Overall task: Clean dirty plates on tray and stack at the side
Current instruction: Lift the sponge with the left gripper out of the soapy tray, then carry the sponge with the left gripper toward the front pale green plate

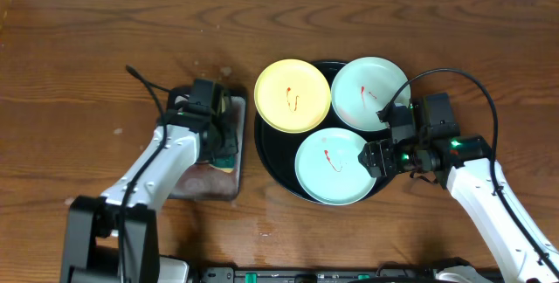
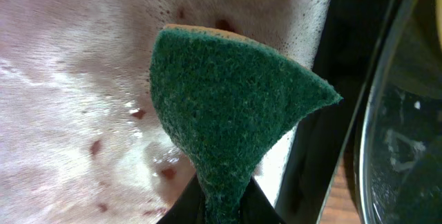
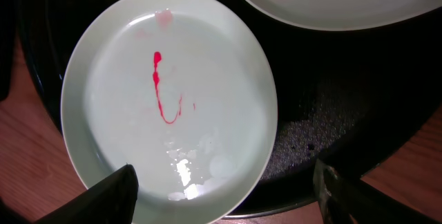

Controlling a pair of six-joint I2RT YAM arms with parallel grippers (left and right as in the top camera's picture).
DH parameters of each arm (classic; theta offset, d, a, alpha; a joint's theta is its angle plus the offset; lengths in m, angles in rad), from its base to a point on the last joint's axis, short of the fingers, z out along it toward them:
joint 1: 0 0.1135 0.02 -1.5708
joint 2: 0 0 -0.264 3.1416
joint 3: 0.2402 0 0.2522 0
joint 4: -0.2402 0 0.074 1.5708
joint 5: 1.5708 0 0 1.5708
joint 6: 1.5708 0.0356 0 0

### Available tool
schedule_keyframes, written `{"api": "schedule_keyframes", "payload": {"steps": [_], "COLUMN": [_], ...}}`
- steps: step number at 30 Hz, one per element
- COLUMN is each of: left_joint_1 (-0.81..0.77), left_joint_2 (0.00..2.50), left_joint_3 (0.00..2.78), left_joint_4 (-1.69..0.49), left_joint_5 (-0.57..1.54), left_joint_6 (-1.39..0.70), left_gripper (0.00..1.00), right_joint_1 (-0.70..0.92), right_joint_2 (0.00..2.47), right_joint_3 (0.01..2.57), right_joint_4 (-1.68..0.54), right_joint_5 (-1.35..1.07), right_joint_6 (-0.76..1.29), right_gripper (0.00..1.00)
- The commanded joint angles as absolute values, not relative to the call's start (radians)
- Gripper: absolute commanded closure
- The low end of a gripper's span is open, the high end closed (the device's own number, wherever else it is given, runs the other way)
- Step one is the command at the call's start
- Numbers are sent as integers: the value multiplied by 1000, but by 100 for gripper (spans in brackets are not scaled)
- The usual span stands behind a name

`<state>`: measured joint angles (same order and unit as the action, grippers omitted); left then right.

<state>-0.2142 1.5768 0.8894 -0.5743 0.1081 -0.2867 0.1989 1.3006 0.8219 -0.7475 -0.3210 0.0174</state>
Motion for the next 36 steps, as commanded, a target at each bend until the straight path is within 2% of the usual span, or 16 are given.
{"api": "schedule_keyframes", "payload": {"steps": [1,11,22,36], "left_joint_1": [-239,-308,-310,-297], "left_joint_2": [1610,1613,1607,1451], "left_joint_3": [883,883,886,943], "left_joint_4": [-557,-463,-421,-434], "left_joint_5": [85,109,118,115], "left_joint_6": [-320,-339,-334,-304], "left_gripper": [93,93,93,93], "right_joint_1": [217,217,217,217], "right_joint_2": [1300,1300,1300,1300], "right_joint_3": [841,841,841,841], "right_joint_4": [-749,-752,-753,-753], "right_joint_5": [-318,-318,-318,-318], "right_joint_6": [6,6,6,6], "right_gripper": [21,21,21,21]}}
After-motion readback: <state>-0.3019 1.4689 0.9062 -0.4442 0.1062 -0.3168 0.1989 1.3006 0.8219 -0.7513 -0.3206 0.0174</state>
